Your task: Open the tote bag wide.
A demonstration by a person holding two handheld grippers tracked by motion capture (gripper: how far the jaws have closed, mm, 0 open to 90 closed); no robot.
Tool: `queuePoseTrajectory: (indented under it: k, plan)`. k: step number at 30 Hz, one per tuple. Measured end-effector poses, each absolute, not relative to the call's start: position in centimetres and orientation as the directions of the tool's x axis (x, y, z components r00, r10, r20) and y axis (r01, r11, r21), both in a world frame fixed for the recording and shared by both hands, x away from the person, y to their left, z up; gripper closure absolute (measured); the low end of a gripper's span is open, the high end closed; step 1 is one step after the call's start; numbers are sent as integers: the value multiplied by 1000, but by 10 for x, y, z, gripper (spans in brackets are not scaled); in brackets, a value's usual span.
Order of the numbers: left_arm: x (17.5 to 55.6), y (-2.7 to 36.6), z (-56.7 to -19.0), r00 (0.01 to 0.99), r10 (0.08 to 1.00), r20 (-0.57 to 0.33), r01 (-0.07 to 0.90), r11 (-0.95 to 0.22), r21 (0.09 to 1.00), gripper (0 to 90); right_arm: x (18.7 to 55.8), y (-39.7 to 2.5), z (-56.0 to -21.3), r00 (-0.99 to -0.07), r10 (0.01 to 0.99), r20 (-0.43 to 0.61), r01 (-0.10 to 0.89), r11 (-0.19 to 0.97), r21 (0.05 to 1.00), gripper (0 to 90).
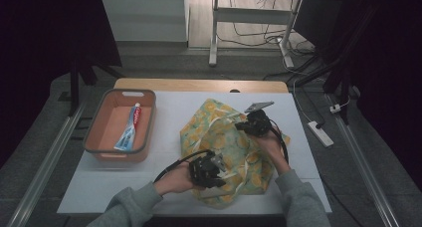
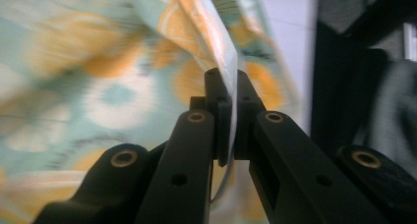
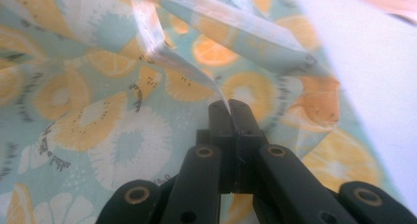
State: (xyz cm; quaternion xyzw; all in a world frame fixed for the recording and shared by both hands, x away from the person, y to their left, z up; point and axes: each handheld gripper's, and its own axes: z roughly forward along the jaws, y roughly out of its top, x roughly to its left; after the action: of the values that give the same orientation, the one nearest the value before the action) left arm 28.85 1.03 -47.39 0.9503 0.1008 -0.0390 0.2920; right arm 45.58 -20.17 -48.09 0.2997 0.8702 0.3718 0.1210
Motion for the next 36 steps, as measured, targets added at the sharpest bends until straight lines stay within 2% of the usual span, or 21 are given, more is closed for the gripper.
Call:
queuePoseTrajectory:
  k: [3,9,10,11,13,14,15,17,18,26,31,36]
  plan:
    - [273,17,-471,982,130,-134,184,-808,559,881,460,-219,-475,-734,679,20,468,485,739,896]
    - [264,24,-466,987,93,-132,152,-806,573,879,464,-236,-474,-678,733,51,510,420,751,896]
    - [265,26,-465,986,98,-132,157,-803,575,871,465,-236,-476,-679,732,54,517,424,744,895]
    - [267,27,-465,985,110,-134,168,-797,580,825,466,-236,-478,-680,731,59,523,427,738,895]
    - [273,31,-462,978,182,-100,204,-762,614,612,466,-233,-481,-691,720,65,527,439,728,895]
    - [273,31,-462,978,182,-100,204,-762,614,536,466,-233,-481,-691,720,65,527,439,728,895]
    - [275,33,-460,975,202,-93,215,-743,634,536,466,-230,-482,-699,712,62,522,449,725,895]
    - [279,37,-454,968,240,-74,228,-716,659,435,464,-224,-481,-717,695,58,510,465,723,894]
    - [281,40,-450,963,260,-67,236,-700,674,416,463,-221,-480,-725,687,56,503,472,724,894]
    - [313,74,-405,886,461,-37,321,-554,768,374,453,-205,-475,-776,629,38,454,516,726,894]
    - [343,101,-386,815,579,-16,378,-510,773,372,454,-207,-477,-771,635,55,468,506,724,894]
    - [370,139,-390,713,701,-30,473,-448,759,370,454,-209,-477,-770,635,62,472,502,724,893]
